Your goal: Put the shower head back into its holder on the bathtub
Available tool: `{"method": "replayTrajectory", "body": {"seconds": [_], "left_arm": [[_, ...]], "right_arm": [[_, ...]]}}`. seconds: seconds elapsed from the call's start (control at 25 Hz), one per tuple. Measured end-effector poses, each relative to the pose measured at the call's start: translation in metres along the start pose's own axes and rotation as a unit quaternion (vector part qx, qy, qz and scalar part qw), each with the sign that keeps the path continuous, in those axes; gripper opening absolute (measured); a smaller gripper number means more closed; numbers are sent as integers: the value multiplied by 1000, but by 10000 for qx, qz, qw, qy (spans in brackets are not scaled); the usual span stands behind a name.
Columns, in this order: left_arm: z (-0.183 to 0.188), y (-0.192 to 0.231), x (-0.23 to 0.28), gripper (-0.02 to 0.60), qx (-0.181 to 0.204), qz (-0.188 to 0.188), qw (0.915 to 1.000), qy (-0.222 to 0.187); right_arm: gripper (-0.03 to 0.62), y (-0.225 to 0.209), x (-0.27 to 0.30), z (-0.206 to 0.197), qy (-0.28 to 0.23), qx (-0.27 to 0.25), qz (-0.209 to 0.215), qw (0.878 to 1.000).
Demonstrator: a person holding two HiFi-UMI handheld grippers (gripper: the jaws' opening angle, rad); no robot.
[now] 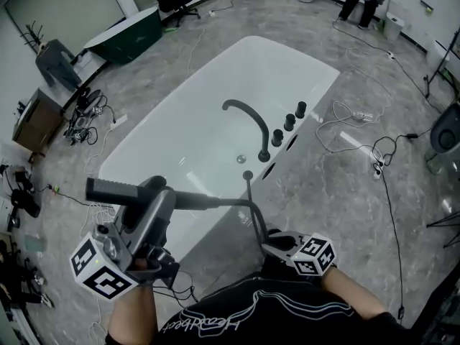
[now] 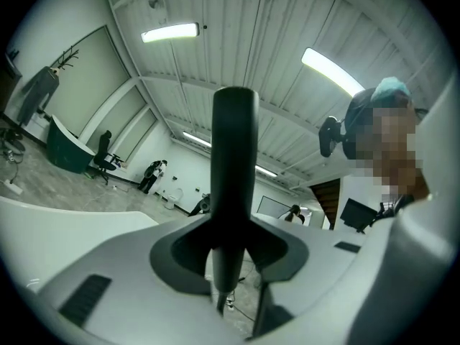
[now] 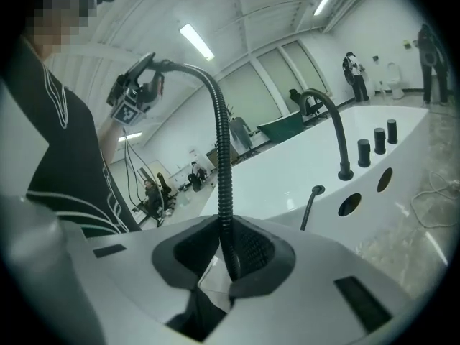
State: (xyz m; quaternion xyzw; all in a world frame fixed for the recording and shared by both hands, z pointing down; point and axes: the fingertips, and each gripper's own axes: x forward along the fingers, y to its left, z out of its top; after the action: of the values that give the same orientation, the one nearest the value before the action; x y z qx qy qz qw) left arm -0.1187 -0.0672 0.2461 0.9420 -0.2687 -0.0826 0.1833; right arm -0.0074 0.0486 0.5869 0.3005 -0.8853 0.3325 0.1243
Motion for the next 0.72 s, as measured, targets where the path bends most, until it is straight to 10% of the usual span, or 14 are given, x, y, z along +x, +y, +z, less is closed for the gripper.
{"method": "replayTrajectory", "body": {"seconds": [0.72], "left_arm": [[56, 73, -29, 130, -393, 810, 9921, -868]], "right_arm": [[57, 3, -47, 227, -1727, 96, 1052, 9793]]}}
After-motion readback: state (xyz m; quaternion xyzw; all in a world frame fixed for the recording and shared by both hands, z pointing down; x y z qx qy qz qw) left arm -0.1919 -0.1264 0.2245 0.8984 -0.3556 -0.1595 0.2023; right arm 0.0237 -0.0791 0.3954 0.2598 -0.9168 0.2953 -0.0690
